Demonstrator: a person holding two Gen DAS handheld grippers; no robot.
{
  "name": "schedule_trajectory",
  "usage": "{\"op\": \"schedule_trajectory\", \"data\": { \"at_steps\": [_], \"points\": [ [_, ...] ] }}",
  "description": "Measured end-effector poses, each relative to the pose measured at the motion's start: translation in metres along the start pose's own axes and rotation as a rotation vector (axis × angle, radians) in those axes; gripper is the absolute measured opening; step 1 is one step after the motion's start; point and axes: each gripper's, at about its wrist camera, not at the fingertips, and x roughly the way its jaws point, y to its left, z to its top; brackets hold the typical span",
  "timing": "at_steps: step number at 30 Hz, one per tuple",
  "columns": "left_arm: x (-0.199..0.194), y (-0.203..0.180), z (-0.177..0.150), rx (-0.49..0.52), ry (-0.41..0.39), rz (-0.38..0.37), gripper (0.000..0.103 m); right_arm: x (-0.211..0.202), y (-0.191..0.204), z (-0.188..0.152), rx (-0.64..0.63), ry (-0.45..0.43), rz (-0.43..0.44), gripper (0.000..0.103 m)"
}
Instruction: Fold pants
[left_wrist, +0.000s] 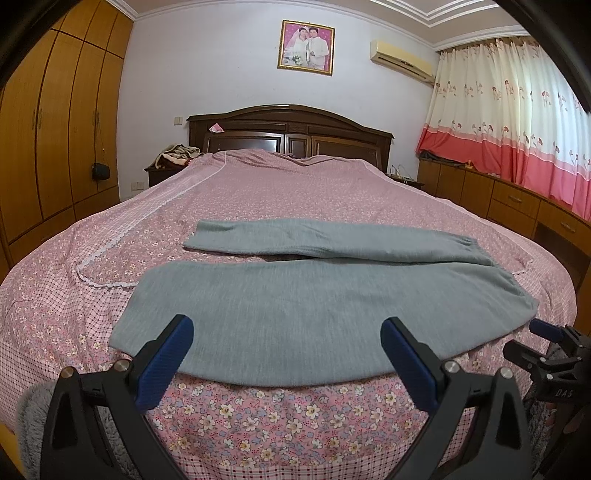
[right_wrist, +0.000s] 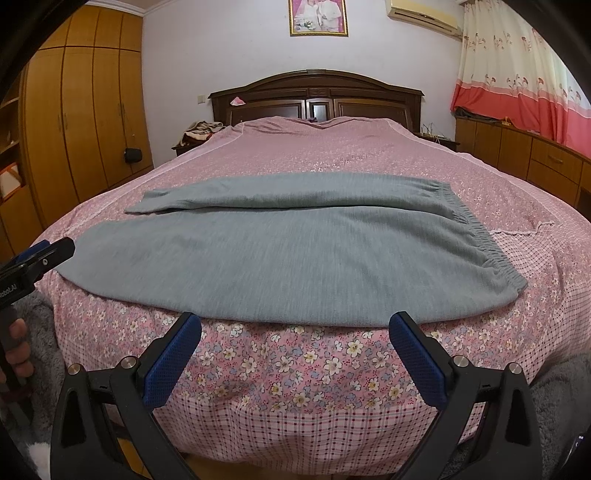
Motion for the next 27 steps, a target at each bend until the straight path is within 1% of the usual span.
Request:
{"op": "schedule_trajectory", "data": {
  "at_steps": [6, 14, 22, 24, 27],
  "points": [
    [0.000, 0.000, 0.000, 0.000, 0.000, 0.000, 0.103, 0.001, -0.003, -0.001, 0.009, 0.005, -0.004, 0.103],
    [0.000, 0.000, 0.000, 0.002, -0.001, -0.001, 0.103, 0.002, -0.006, -0.002, 0.010, -0.015, -0.007, 0.103],
    [-0.002, -0.003, 0.000, 0.011, -0.006, 0.008, 0.103, 0.003, -0.005, -0.004, -0.013, 0.013, -0.025, 0.103],
    [-0.002, -0.004, 0.000, 0.012, -0.005, 0.009, 0.103, 0.004, -0.006, -0.003, 0.008, 0.007, -0.008, 0.103],
    [0.001, -0.005, -0.001, 0.014, 0.012, -0.006, 0.103, 0.006, -0.012, 0.004, 0.046, 0.018, 0.061, 0.103]
  ]
}}
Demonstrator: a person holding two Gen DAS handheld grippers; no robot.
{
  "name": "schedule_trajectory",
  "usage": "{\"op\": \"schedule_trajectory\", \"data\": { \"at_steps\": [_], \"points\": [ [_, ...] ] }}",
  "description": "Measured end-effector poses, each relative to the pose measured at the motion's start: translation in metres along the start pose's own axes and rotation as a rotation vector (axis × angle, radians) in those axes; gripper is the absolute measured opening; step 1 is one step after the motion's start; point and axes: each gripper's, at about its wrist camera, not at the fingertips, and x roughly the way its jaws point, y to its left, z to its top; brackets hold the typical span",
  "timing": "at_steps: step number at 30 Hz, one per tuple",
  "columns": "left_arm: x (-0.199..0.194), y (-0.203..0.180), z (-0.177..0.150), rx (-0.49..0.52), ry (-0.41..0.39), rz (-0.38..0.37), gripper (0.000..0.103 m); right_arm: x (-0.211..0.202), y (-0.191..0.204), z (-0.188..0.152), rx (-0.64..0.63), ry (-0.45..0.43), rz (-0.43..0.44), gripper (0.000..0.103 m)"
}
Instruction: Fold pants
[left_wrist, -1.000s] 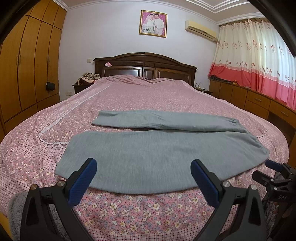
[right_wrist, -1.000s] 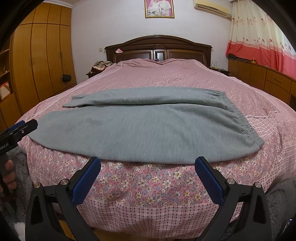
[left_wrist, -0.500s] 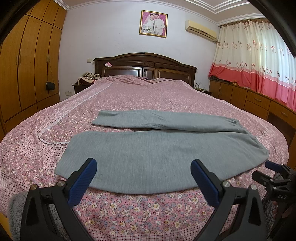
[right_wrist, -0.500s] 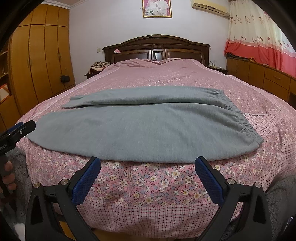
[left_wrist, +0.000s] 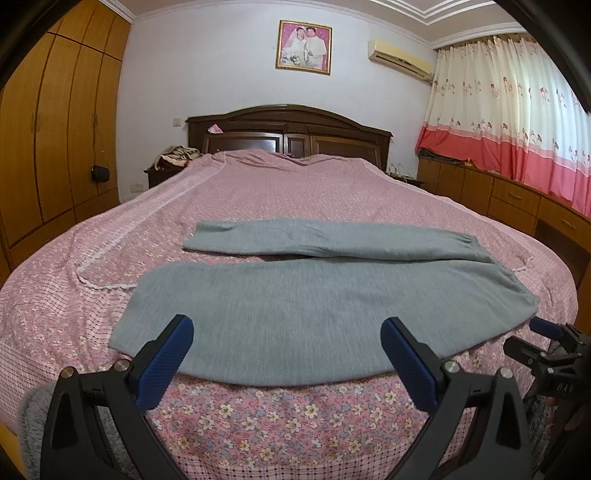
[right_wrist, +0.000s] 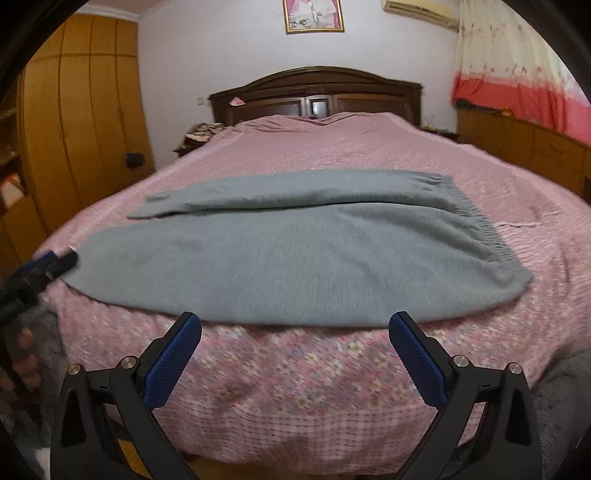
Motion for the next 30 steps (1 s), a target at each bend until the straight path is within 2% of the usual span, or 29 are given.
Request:
{"op": "schedule_trajectory", "data": {
  "at_steps": [2, 4, 6, 10, 12, 13, 15, 17, 21, 24, 26, 27, 30],
  "points": [
    [0.008, -0.002, 0.003, 0.016, 0.050, -0.034, 0.103, -0.001, -0.007, 0.015, 0.017, -0.001, 0.064, 0.103],
    [0.021, -0.006, 0.010, 0.043, 0.119, -0.135, 0.103, -0.003, -0.015, 0.037, 0.001, -0.005, 0.143, 0.103],
    [0.033, -0.013, 0.021, 0.105, 0.157, -0.198, 0.103, -0.002, -0.025, 0.059, -0.001, -0.002, 0.199, 0.103],
    [0.060, -0.034, 0.058, 0.304, 0.139, -0.234, 0.103, 0.016, -0.059, 0.116, 0.036, 0.008, 0.332, 0.103],
    [0.077, -0.043, 0.075, 0.386, 0.142, -0.273, 0.103, 0.040, -0.077, 0.146, 0.040, 0.078, 0.366, 0.103],
    [0.090, -0.047, 0.085, 0.431, 0.148, -0.286, 0.103, 0.062, -0.087, 0.164, 0.012, 0.146, 0.379, 0.103],
    [0.116, -0.050, 0.101, 0.488, 0.170, -0.304, 0.103, 0.090, -0.100, 0.185, -0.028, 0.224, 0.383, 0.098],
    [0.146, -0.052, 0.117, 0.515, 0.206, -0.337, 0.103, 0.123, -0.108, 0.206, -0.107, 0.291, 0.383, 0.089],
    [0.204, -0.049, 0.137, 0.565, 0.260, -0.353, 0.103, 0.176, -0.114, 0.231, -0.213, 0.389, 0.393, 0.088],
    [0.240, -0.054, 0.146, 0.642, 0.290, -0.402, 0.103, 0.201, -0.104, 0.242, -0.366, 0.440, 0.396, 0.086],
    [0.260, -0.058, 0.150, 0.698, 0.322, -0.427, 0.103, 0.217, -0.097, 0.245, -0.518, 0.472, 0.442, 0.076],
    [0.270, -0.063, 0.152, 0.723, 0.327, -0.445, 0.103, 0.225, -0.091, 0.248, -0.614, 0.487, 0.472, 0.074],
    [0.307, -0.069, 0.162, 0.785, 0.367, -0.430, 0.103, 0.243, -0.083, 0.254, -0.746, 0.560, 0.537, 0.066]
  ]
}}
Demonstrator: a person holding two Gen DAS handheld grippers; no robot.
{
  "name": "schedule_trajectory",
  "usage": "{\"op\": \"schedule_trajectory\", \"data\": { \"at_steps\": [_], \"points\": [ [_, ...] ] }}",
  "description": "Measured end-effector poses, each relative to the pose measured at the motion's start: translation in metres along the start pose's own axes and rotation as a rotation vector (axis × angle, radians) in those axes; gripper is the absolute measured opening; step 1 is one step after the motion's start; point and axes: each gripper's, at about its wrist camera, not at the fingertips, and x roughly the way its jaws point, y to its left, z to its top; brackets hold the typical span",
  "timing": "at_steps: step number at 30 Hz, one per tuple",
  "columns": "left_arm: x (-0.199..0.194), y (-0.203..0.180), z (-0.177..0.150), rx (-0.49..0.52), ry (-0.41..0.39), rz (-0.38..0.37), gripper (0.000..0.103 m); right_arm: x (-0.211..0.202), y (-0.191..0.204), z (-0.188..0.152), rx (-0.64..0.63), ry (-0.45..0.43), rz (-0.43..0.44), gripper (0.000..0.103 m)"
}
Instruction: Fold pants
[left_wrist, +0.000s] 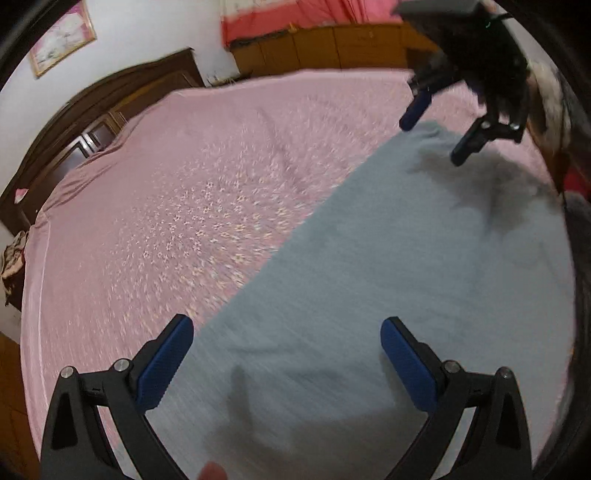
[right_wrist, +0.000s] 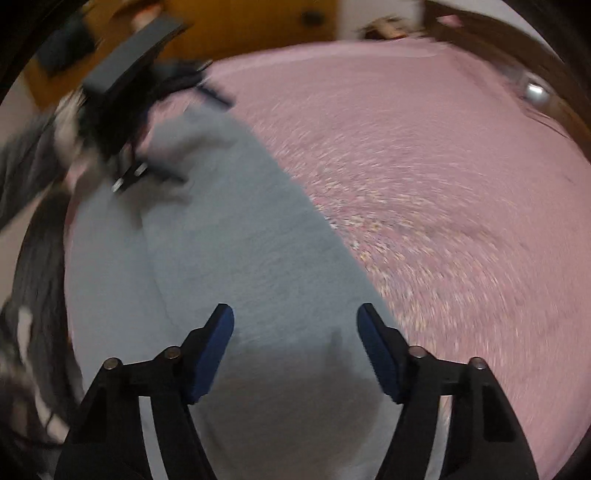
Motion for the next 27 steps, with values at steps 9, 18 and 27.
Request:
{"op": "schedule_trajectory", "data": {
  "at_steps": [9, 18, 27],
  "points": [
    [0.078, 0.035, 0.024, 0.115, 0.204, -0.160, 0.103, 0.029, -0.057, 0.040, -0.063, 0.136, 0.155, 0.064],
    [0.126, 0.078, 0.016, 0.027, 0.362, -0.376, 0.096, 0.066, -0.075, 0.030, -0.052, 0.287, 0.310, 0.058],
    [0.107, 0.105, 0.002, 0.025, 0.377, -0.511, 0.017, 0.080, -0.075, 0.032, 0.051, 0.343, 0.361, 0.023]
  ]
}}
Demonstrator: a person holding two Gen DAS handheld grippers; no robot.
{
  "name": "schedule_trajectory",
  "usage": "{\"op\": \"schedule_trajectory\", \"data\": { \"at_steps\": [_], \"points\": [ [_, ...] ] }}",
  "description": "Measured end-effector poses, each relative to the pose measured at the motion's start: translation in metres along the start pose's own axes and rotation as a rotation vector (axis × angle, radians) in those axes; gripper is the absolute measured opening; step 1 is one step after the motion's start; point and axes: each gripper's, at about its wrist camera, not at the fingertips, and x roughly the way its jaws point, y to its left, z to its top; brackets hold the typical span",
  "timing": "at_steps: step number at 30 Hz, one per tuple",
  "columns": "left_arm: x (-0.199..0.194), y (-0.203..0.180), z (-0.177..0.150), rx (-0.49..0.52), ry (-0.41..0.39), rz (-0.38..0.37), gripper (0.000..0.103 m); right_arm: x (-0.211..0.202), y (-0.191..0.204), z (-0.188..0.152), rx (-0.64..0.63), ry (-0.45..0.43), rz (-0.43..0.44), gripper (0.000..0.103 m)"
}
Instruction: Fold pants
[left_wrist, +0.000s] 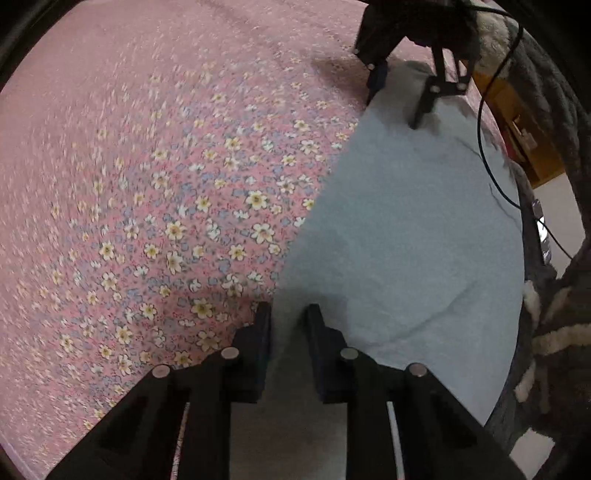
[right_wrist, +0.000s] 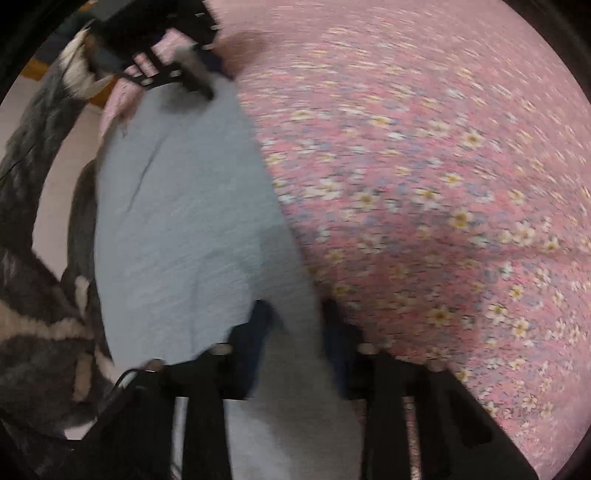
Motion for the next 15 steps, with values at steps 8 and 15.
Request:
{"op": "schedule_trajectory", "data": {
  "at_steps": [8, 15],
  "points": [
    [-0.048, -0.008, -0.050, -0.003, -0.066, 0.177, 0.007, -0.031, 0.044, 0.000, -0.038, -0.066, -0.215, 0.004],
    [-0.101, -0.095, -0.103, 0.022, -0.165, 0.452, 0.002, -0.040, 0.161, -0.029, -0.181, -0.185, -0.631, 0.004]
  ]
}}
